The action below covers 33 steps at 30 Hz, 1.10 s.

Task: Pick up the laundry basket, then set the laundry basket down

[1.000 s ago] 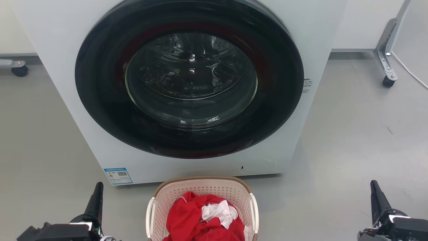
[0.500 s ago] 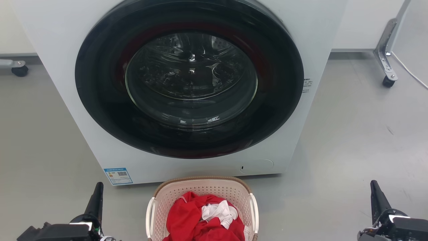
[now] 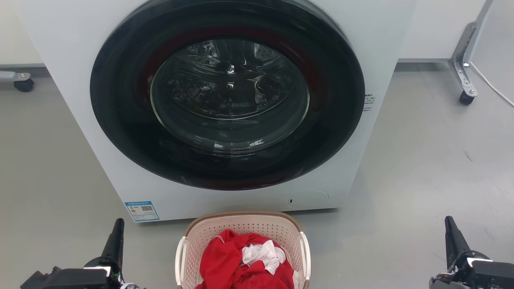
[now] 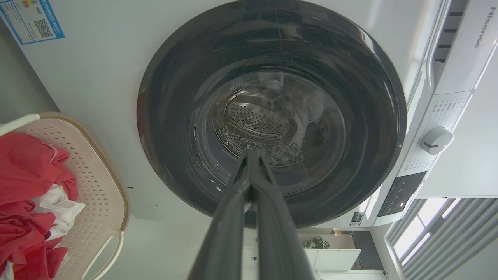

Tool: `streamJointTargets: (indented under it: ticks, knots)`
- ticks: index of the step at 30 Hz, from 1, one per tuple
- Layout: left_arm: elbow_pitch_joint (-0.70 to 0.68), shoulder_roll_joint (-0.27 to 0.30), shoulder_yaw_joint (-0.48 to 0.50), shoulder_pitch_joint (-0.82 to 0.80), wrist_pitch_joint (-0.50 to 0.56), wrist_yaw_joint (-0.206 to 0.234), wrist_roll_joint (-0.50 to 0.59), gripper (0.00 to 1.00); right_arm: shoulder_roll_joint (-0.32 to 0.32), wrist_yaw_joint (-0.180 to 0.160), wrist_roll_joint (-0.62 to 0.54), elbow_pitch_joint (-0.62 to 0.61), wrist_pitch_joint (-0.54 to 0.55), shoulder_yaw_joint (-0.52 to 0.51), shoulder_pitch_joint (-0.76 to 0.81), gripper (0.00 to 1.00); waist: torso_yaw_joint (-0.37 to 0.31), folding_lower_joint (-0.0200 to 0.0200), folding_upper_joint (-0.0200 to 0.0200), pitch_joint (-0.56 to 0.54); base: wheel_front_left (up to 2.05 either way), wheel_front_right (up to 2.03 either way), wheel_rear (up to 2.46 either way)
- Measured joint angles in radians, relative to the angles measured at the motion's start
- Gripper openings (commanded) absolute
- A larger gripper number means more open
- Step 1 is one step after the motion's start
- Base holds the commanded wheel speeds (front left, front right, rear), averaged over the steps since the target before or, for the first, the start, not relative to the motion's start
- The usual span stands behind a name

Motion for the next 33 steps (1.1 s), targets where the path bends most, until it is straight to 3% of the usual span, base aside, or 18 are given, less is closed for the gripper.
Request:
streamJointTargets:
  ticks: [33]
  knots:
    - [0.0, 0.0, 0.0, 0.0, 0.0, 0.0, 0.0, 0.0, 0.0, 0.0, 0.0, 0.0, 0.0, 0.0, 0.0, 0.0, 0.0, 0.0, 0.0, 0.0, 0.0, 0.0, 0.0]
